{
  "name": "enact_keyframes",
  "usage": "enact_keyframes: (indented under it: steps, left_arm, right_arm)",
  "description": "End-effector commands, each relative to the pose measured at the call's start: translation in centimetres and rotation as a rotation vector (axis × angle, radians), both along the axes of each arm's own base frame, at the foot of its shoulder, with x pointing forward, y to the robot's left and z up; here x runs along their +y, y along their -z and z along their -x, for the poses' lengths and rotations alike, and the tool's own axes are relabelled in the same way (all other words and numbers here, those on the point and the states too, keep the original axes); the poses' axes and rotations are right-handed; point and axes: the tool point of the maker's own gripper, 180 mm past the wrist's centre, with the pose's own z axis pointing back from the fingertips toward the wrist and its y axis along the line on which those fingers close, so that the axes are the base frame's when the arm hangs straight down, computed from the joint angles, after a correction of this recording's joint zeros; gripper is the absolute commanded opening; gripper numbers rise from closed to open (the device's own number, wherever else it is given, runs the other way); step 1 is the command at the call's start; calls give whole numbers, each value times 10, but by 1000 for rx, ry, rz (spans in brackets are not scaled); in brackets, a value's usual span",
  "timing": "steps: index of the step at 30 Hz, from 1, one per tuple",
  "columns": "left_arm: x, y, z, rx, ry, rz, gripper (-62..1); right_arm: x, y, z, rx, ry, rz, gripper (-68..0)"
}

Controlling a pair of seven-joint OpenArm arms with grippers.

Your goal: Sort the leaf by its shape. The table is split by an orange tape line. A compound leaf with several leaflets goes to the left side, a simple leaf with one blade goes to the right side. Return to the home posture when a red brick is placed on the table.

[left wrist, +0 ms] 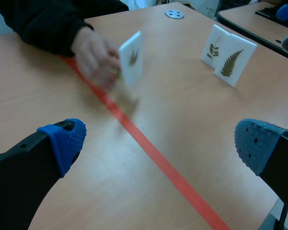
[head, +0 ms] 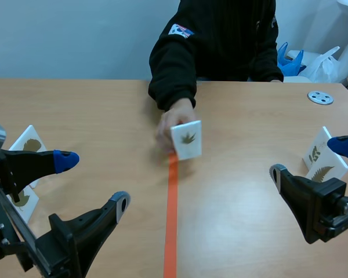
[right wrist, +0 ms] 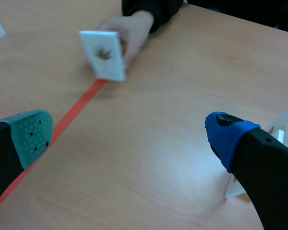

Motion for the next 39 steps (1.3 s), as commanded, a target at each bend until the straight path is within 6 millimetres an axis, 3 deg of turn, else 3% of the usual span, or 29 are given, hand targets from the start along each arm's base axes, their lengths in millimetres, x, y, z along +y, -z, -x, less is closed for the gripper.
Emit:
enact_keyframes:
  steps: [1,25,39]
  left_arm:
    - [1,-5,-2,-16,-4,13,14]
    - [-3,0,-4,-8,6,15,14]
    - [-14,52,-46,3,-17,-41,14]
  right_arm:
    - [-4,-10,-6,-39,1,4,4]
    - [-4,-11,-6,-40,1,4,4]
    - [-4,-11,-6,-40,1,4,4]
